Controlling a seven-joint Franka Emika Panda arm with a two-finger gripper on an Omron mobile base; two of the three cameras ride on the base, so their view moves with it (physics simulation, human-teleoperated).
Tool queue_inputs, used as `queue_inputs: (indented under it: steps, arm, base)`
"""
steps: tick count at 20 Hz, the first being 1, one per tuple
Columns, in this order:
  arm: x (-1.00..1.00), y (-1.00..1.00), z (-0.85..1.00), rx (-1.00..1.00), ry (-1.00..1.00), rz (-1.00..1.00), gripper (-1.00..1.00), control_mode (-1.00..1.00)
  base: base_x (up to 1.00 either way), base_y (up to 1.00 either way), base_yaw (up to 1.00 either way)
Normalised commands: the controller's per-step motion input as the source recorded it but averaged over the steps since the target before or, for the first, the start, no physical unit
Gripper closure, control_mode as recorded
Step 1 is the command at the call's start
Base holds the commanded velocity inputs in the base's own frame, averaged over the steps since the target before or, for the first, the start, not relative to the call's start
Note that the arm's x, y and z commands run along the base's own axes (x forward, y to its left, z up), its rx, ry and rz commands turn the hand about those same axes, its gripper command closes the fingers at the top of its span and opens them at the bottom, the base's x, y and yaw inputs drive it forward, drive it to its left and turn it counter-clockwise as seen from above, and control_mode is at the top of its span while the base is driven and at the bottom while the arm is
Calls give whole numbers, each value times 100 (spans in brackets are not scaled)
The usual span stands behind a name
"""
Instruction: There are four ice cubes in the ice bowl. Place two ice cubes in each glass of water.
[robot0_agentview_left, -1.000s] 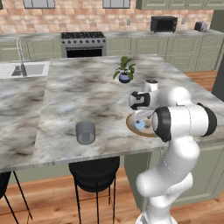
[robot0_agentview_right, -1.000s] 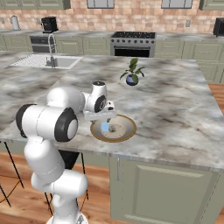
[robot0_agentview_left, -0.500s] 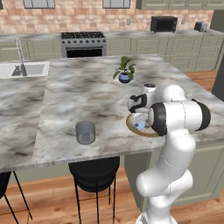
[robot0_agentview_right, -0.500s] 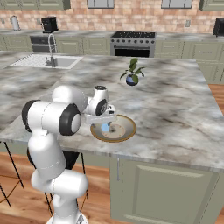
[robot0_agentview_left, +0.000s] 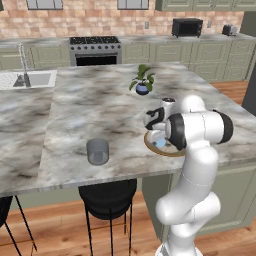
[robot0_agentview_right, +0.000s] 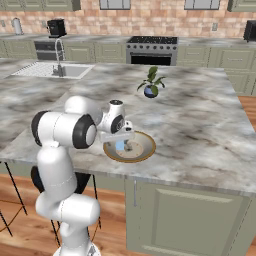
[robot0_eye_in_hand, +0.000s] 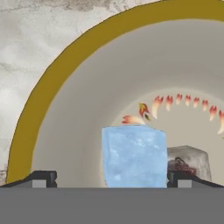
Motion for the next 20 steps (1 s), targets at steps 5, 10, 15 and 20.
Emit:
queue_inputs:
  steps: [5,10,15,20]
  arm:
    - [17,-7,-7,0,0,0,-100,-100]
    - [6,-6,-14,0,0,0,-100,-100]
    - [6,0,-13,0,0,0,-100,-100]
    - [6,0,-3,0,0,0,-100,-100]
  base:
    - [0,0,0]
    - [0,0,0]
    - [0,0,0]
    - [0,0,0]
